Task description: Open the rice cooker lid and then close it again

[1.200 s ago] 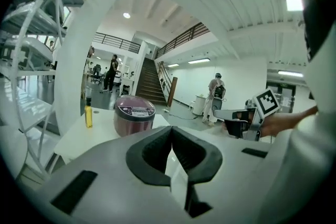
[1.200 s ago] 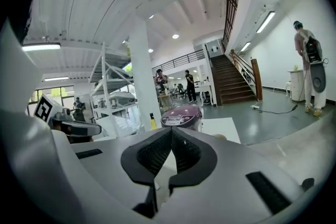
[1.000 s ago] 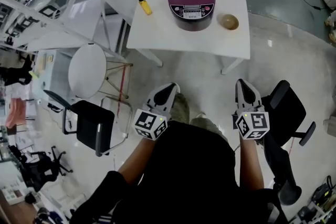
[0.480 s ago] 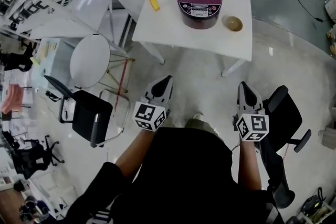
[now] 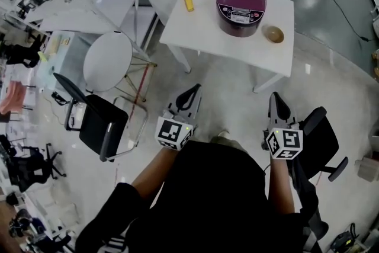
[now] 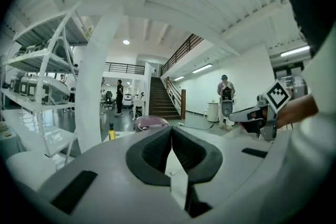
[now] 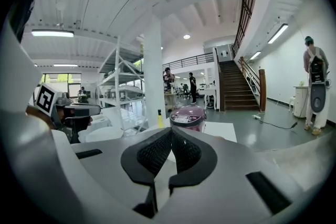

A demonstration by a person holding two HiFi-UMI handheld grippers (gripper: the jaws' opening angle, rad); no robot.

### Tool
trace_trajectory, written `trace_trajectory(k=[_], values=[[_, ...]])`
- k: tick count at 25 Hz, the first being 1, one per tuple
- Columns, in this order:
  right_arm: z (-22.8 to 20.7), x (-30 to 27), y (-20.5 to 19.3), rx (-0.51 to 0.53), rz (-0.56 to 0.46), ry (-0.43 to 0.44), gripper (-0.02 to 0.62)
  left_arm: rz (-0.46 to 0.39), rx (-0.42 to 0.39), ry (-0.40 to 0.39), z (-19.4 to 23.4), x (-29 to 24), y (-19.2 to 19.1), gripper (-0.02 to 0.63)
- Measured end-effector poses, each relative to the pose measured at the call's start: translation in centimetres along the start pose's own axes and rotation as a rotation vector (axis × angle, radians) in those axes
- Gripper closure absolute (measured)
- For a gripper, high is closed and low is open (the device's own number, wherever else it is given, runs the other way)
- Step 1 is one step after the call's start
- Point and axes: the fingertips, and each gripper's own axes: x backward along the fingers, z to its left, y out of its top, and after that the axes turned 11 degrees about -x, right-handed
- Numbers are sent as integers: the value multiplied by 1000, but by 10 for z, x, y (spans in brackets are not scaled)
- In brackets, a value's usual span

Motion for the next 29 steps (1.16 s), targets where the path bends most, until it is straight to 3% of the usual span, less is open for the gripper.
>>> trace_trajectory(k=[14,19,29], values=[[-24,11,9,15,-27,-71,595,-18,24,-53,-14,-35,9,603],[-29,13,12,-37,-47,-67,595,-25,31,-61,-21,-42,15,603],[-33,9,15,-38,-51,-44,597,-15,30,-85,-32,-50,15,603]])
